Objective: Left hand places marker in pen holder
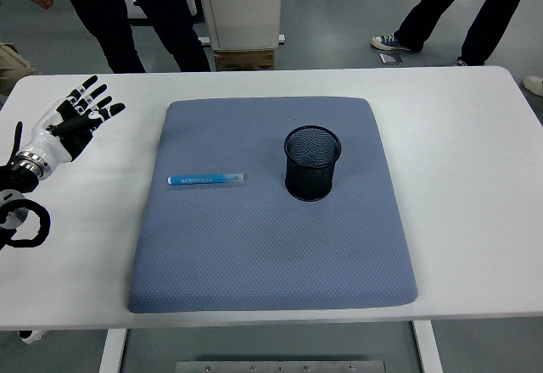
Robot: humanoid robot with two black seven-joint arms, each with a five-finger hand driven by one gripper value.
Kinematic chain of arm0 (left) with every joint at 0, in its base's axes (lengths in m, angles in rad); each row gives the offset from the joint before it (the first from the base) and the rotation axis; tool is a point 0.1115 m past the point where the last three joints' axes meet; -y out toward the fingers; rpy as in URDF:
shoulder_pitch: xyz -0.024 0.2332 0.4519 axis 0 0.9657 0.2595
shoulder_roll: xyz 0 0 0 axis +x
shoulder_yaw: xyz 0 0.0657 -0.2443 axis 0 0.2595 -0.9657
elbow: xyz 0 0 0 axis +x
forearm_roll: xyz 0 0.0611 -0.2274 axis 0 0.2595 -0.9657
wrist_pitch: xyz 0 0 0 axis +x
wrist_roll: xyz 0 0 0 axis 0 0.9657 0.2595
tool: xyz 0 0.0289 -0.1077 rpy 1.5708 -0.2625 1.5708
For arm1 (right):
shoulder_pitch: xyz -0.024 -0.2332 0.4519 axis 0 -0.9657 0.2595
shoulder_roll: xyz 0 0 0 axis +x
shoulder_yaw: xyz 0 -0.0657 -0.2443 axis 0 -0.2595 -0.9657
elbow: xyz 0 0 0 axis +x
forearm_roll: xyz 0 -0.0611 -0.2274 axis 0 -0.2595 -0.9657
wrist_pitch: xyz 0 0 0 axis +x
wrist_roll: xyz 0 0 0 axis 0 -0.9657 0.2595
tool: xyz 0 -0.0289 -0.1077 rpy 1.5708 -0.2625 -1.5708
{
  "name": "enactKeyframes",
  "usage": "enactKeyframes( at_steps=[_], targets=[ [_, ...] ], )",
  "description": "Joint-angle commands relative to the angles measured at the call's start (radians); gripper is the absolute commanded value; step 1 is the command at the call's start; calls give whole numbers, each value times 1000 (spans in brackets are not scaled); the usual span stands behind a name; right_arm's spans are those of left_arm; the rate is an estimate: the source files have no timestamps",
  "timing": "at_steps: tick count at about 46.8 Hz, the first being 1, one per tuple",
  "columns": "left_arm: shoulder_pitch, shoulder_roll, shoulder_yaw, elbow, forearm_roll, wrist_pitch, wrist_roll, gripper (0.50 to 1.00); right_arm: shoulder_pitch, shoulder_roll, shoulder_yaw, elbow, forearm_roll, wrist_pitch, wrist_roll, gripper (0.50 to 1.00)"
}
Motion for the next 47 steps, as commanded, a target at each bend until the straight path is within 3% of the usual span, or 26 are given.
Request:
enactKeyframes(
  at_steps=[1,12,19,27,34,47],
  targets=[
    [1,3,3,-6,-7,-5,0,1000,0,0,0,0,0,1,0,1000],
    [-36,13,31,-10,7,-34,3,1000,0,0,0,0,0,1,0,1000],
    [-106,42,196,-10,11,-34,-6,1000,0,0,0,0,0,1,0,1000],
    [-223,82,357,-16,11,-37,-77,1000,0,0,0,0,0,-1,0,1000],
    [-293,92,456,-29,14,-34,-83,1000,0,0,0,0,0,1,0,1000],
    [-339,89,502,-90,206,-28,-92,1000,0,0,0,0,0,1,0,1000]
  ],
)
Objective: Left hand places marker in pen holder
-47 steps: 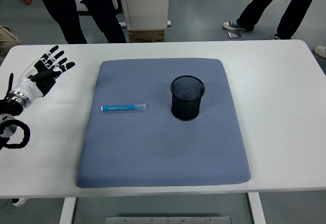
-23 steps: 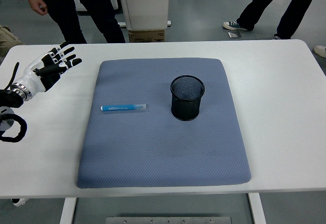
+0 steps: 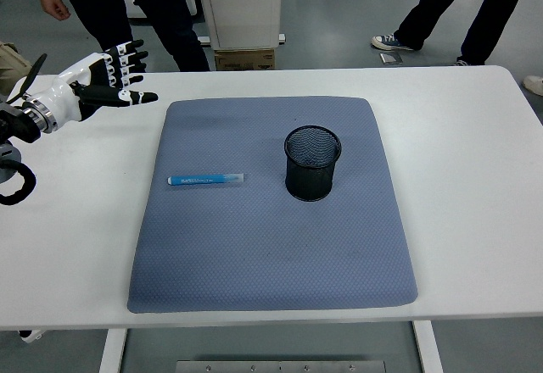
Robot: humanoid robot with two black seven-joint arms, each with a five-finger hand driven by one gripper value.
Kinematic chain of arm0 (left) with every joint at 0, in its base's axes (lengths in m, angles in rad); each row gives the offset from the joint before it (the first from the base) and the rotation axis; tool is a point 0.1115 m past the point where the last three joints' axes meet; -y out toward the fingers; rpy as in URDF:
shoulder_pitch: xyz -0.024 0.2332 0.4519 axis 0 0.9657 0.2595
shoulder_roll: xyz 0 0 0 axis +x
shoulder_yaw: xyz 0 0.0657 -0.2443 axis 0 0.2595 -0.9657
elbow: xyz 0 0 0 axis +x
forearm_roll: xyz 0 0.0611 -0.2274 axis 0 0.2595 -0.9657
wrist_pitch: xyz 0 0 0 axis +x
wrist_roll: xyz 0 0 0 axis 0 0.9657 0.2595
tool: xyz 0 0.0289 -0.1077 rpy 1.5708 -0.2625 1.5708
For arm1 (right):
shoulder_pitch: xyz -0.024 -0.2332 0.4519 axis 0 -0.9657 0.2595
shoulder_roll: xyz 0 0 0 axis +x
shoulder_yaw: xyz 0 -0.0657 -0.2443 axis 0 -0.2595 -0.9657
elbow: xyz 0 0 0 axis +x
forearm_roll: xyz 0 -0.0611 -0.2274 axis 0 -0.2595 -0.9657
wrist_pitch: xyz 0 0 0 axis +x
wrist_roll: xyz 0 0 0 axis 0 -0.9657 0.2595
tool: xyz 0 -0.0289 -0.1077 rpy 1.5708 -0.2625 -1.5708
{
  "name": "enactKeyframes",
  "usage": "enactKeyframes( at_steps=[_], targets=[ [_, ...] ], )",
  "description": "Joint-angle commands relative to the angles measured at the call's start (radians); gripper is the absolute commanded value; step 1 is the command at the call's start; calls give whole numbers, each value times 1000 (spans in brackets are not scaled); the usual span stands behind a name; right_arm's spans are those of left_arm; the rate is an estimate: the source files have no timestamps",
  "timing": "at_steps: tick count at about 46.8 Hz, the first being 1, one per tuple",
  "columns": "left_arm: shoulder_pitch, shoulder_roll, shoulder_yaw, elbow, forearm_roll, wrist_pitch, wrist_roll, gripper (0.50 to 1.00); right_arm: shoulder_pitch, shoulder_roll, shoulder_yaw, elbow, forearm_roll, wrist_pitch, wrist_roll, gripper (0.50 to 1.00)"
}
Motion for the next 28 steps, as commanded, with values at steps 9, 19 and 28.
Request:
enactKeyframes(
  at_steps=[9,19,28],
  targets=[
    [-62,-13,89,-20,213,5,-10,1000,0,0,0,0,0,-1,0,1000],
    [-171,-20,241,-66,283,3,-8,1000,0,0,0,0,0,1,0,1000],
    [-275,-53,392,-81,371,-1,-7,1000,0,0,0,0,0,1,0,1000]
  ],
)
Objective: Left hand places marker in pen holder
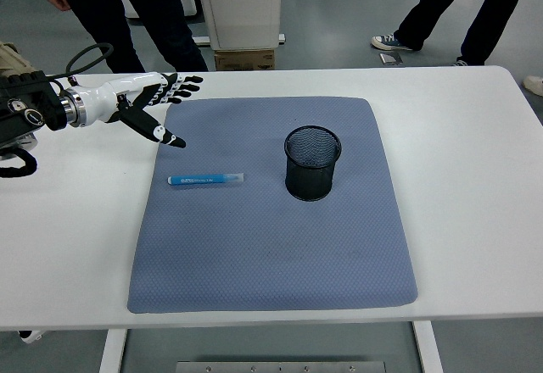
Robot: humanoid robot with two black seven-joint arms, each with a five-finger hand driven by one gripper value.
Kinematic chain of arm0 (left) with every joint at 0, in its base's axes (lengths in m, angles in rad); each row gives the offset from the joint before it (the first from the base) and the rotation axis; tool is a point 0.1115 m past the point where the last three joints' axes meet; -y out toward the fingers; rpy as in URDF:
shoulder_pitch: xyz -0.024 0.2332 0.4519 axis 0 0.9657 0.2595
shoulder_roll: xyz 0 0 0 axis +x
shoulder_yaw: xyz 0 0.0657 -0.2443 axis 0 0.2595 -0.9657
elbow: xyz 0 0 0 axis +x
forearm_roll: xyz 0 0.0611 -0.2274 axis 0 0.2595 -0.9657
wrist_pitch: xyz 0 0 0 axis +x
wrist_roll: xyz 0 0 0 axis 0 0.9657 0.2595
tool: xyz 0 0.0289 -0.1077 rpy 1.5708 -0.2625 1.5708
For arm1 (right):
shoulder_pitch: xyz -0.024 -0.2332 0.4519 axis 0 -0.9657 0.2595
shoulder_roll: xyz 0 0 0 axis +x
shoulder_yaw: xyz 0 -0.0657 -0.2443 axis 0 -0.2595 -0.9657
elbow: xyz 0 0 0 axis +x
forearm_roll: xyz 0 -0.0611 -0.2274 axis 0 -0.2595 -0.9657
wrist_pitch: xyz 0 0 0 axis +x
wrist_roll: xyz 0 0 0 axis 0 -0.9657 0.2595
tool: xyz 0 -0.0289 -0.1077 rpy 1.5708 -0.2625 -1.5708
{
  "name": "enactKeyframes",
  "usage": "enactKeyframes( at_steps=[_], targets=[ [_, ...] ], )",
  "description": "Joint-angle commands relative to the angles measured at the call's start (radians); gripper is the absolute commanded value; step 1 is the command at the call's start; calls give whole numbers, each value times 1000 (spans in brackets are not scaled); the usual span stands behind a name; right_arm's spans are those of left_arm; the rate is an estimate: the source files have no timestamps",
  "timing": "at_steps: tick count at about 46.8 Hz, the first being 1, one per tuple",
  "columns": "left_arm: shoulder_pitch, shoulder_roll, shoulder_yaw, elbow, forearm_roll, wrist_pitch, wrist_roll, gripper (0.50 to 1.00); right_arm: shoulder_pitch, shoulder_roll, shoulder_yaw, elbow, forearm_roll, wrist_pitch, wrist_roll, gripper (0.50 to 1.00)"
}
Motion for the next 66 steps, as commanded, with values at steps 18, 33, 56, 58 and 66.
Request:
enactKeyframes(
  at_steps=[18,33,56,58,66],
  targets=[
    [-197,-124,328,-1,87,-5,1,1000,0,0,0,0,0,-1,0,1000],
    [-240,-161,374,-6,182,-45,1,1000,0,0,0,0,0,0,0,1000],
    [-229,-222,400,-6,34,-43,-22,1000,0,0,0,0,0,-1,0,1000],
    [-232,-233,432,-6,37,-42,-21,1000,0,0,0,0,0,-1,0,1000],
    [-244,-236,506,-4,75,-42,-19,1000,-1,0,0,0,0,-1,0,1000]
  ],
)
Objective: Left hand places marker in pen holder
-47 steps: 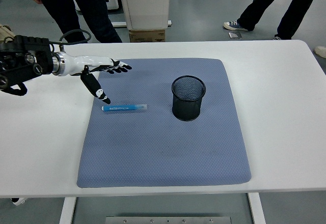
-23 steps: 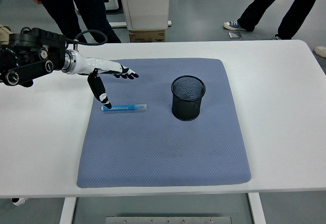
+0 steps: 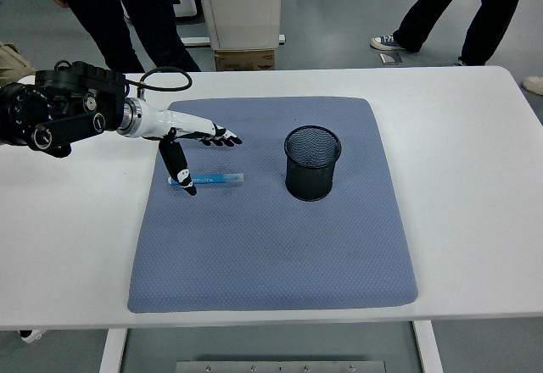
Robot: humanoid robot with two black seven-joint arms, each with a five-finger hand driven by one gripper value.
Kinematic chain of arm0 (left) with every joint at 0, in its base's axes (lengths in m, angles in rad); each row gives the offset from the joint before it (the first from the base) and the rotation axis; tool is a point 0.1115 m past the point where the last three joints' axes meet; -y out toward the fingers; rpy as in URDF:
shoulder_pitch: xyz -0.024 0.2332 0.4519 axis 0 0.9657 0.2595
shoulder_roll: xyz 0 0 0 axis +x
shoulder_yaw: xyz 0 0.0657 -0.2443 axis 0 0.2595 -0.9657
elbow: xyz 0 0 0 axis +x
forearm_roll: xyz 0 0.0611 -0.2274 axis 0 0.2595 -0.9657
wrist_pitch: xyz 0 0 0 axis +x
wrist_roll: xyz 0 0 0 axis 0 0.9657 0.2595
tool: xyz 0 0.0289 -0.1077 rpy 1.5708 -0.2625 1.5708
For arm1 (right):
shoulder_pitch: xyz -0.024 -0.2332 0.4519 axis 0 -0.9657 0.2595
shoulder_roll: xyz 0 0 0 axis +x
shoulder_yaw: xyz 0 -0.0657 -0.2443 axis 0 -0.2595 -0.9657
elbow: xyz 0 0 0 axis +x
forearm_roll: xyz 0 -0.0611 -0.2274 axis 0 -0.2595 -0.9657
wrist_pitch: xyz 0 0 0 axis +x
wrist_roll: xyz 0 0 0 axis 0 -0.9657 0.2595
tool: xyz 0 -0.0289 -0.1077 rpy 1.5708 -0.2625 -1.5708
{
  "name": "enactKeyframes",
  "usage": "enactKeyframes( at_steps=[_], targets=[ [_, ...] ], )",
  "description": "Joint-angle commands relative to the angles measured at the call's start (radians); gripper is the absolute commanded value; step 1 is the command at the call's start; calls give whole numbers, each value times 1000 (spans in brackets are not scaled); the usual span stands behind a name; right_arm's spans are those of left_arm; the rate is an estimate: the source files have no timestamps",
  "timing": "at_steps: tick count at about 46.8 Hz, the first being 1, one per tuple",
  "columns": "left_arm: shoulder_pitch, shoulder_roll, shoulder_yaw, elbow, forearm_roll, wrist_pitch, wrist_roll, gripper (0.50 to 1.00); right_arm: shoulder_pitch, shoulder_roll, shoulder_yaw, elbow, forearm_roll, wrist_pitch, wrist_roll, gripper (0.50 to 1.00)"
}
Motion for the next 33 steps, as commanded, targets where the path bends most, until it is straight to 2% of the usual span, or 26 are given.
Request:
enactKeyframes(
  at_steps=[1,11,33],
  targets=[
    [-2,0,9,1,37,0,0,1000,0,0,0,0,0,1,0,1000],
    [-12,-2,9,2,120,0,0,1000,0,0,0,0,0,0,0,1000],
    [-18,-71,6,5,169,-1,3,1000,0,0,0,0,0,1,0,1000]
  ],
)
